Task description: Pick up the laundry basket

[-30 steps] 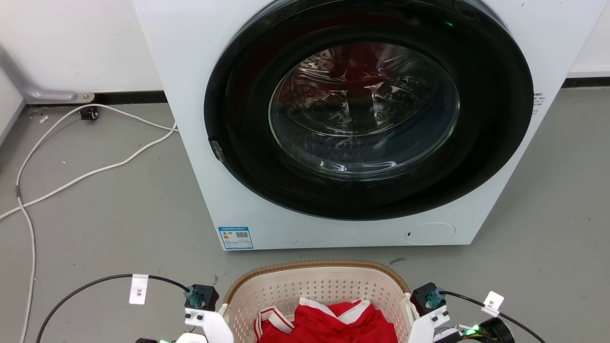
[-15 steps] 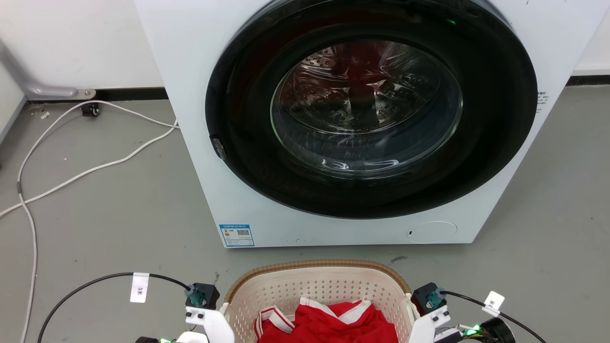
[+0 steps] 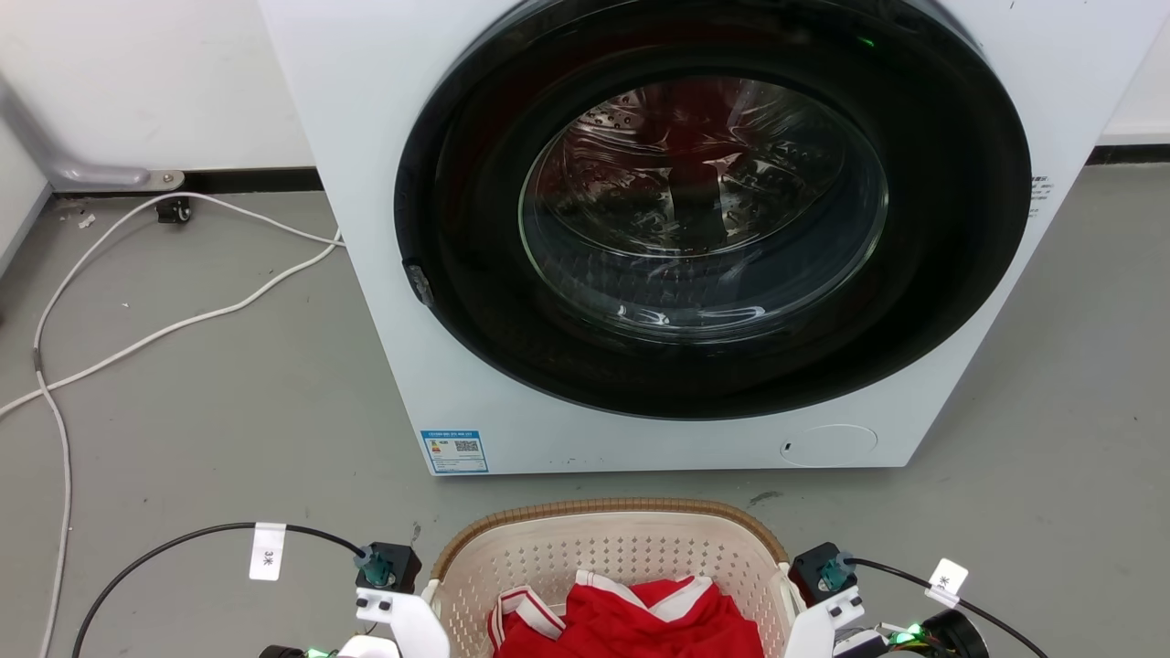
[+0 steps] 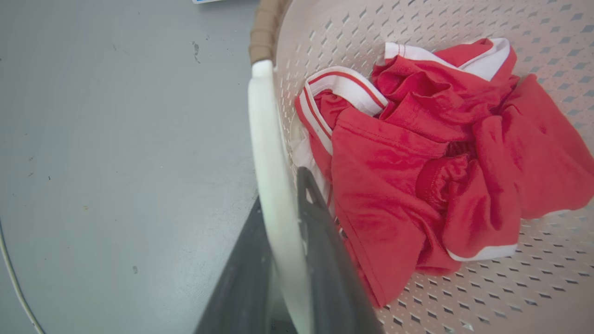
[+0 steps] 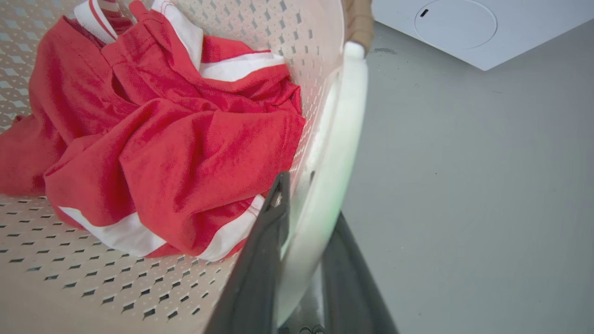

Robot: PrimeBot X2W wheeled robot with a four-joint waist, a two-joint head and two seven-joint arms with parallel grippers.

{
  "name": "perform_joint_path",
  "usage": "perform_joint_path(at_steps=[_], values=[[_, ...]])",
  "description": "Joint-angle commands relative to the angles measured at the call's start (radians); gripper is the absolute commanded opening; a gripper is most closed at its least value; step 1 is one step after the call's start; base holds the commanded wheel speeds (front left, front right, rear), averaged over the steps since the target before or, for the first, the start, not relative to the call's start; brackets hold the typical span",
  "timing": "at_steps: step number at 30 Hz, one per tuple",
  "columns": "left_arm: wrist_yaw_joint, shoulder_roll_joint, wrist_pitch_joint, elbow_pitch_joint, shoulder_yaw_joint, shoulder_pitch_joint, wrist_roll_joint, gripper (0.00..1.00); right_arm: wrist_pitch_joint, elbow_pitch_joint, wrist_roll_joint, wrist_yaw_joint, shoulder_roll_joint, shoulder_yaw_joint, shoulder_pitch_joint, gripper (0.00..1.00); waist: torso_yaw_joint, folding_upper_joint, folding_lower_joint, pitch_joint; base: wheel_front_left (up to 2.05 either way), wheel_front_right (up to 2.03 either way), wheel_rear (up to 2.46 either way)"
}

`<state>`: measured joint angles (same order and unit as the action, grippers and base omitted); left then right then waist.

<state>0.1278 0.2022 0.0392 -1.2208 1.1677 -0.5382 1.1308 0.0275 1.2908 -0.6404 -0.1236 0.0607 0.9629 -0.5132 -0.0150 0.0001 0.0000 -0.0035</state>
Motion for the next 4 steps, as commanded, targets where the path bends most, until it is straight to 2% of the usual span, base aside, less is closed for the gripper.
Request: perform_joint_path(at_steps=[1,4], values=[[0.004,-0.005,-0.012,0.004,0.005,-0.021,0.004,0.0,0.001,-0.004,0.004,-0.013,-0.004,0.009,-0.006,0.0,0.0,-0.0001,0.0,0.0,0.0,0.0,0.0],[0.004,-0.005,-0.011,0.003,0.011,-0.022,0.007,0.0,0.0,-0.004,0.003,-0.013,-0.004,0.009,-0.004,0.0,0.0,-0.0001,0.0,0.0,0.0,0.0,0.0]])
